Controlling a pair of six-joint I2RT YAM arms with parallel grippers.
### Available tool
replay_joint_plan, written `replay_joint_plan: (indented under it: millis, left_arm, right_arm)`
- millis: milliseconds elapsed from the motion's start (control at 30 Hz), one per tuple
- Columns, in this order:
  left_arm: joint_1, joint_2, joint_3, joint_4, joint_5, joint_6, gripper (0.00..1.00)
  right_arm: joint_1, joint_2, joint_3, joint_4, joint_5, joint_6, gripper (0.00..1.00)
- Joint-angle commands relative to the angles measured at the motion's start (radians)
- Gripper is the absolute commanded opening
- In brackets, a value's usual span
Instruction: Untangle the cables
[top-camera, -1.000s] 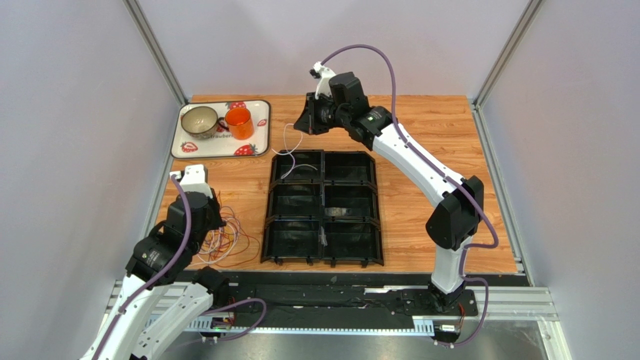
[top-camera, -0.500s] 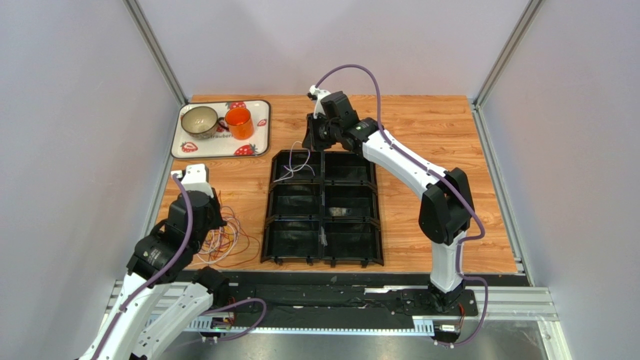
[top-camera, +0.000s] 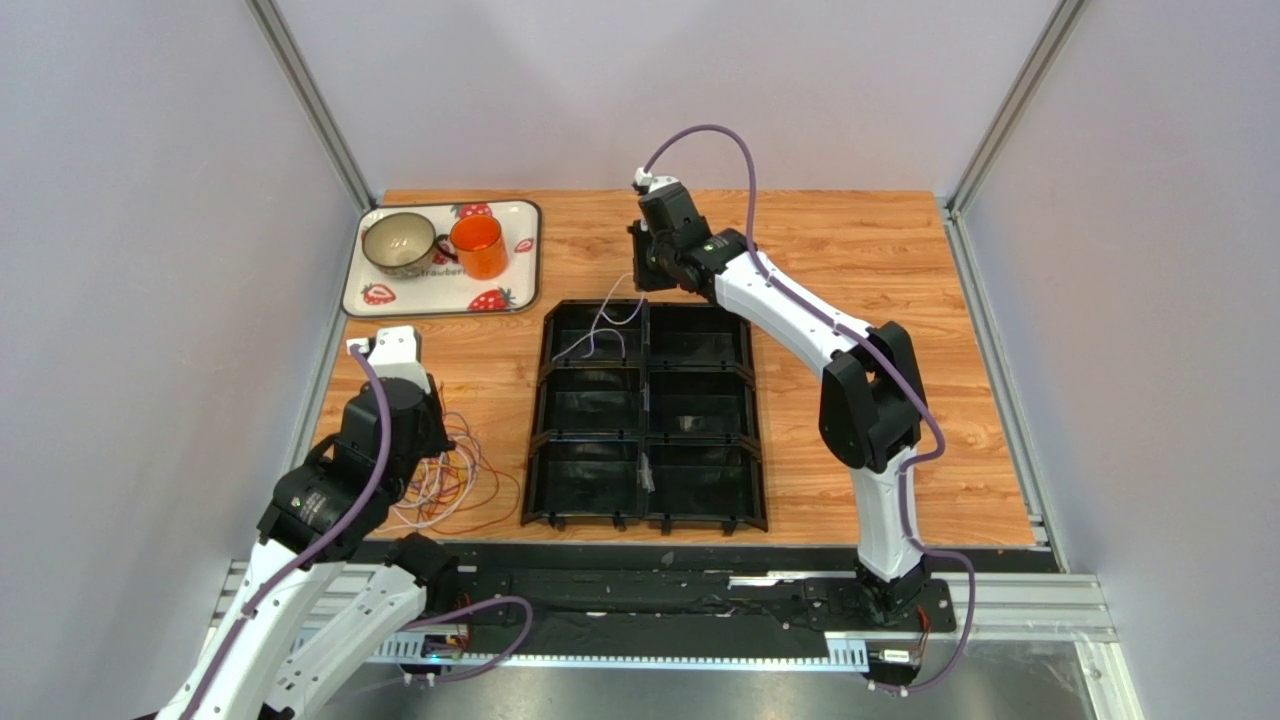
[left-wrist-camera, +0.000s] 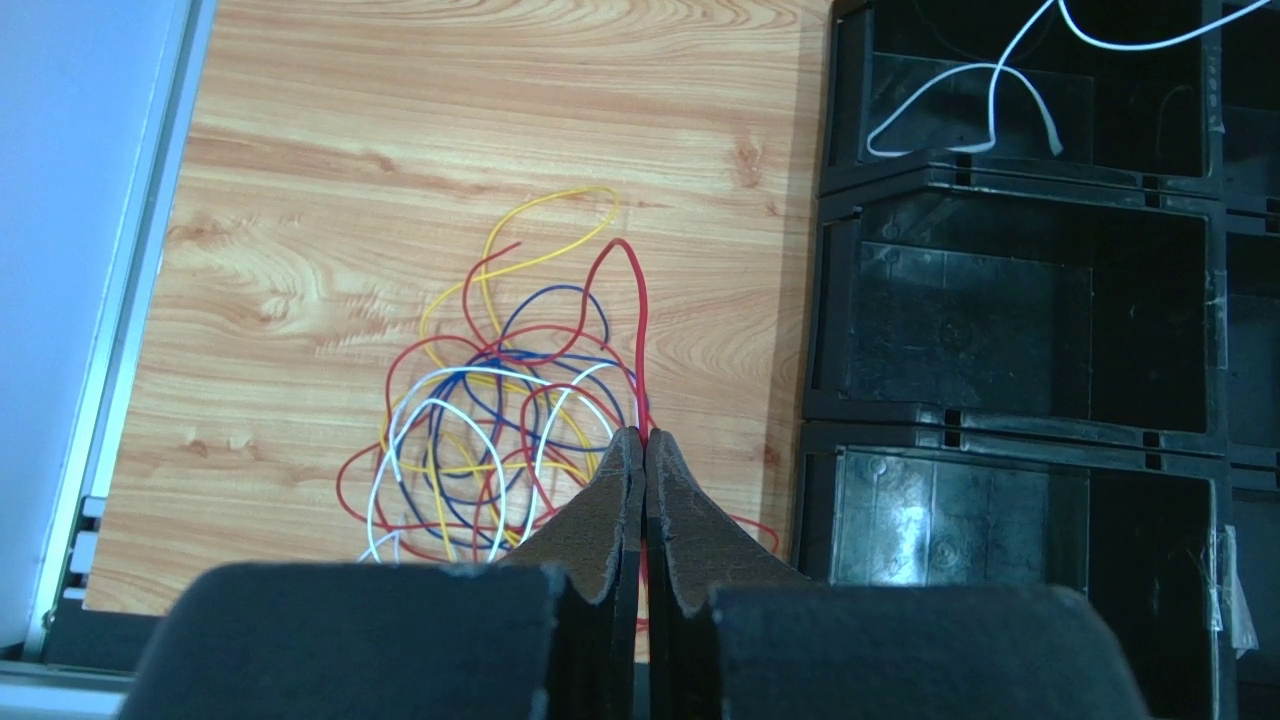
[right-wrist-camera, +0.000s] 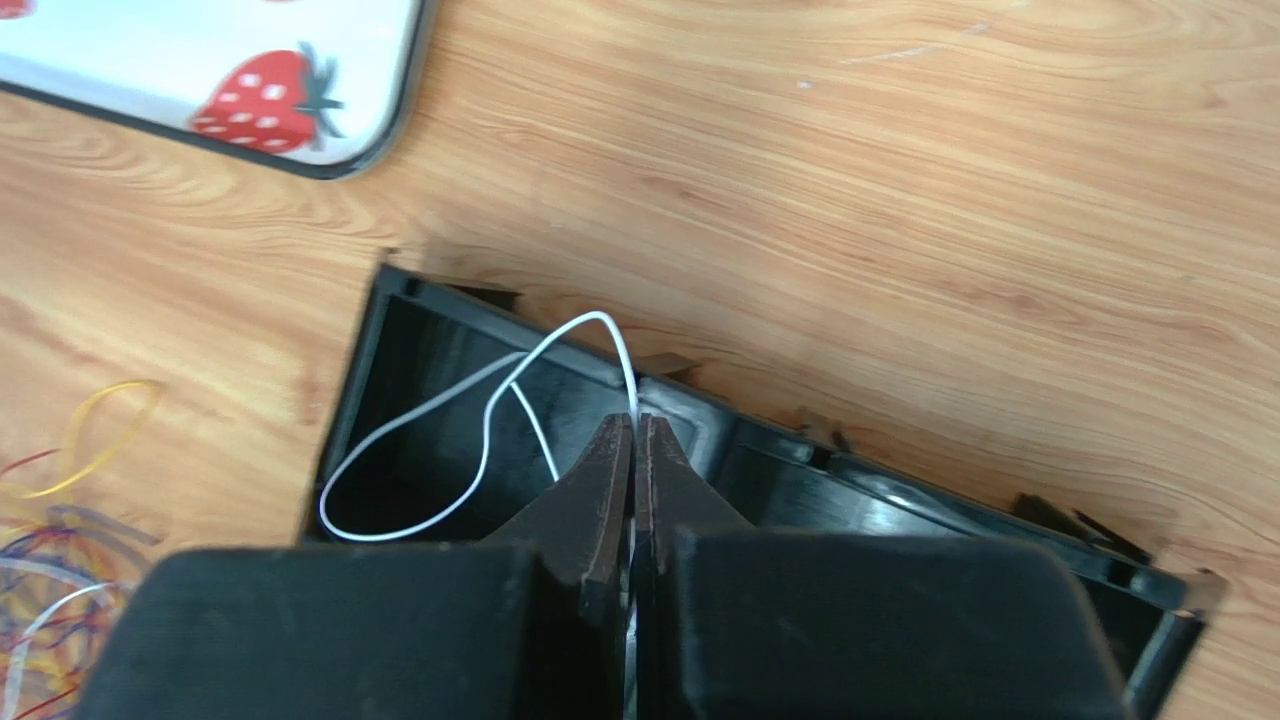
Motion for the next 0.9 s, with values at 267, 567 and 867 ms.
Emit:
replay_joint_plan:
  millis: [267,567,867]
  left_arm:
    - [0.006,0.025,0.012,0.030,-0.001,-0.006,0.00]
    - [0.013,0.030,0.014,0.030,0.004,-0.004,0.00]
    - [0.013,0.031,0.014,0.033,0.007,-0.004,0.00]
  right_arm:
    - [0.005,-0.093,-0.031,0.025,0.057,-0.117,0.00]
    - [0.048,-0.064,-0.189,0.151,-0.207,-0.061,0.00]
    - [0.078,-0.014,-0.169,0.147,-0.126,-0.054,0.00]
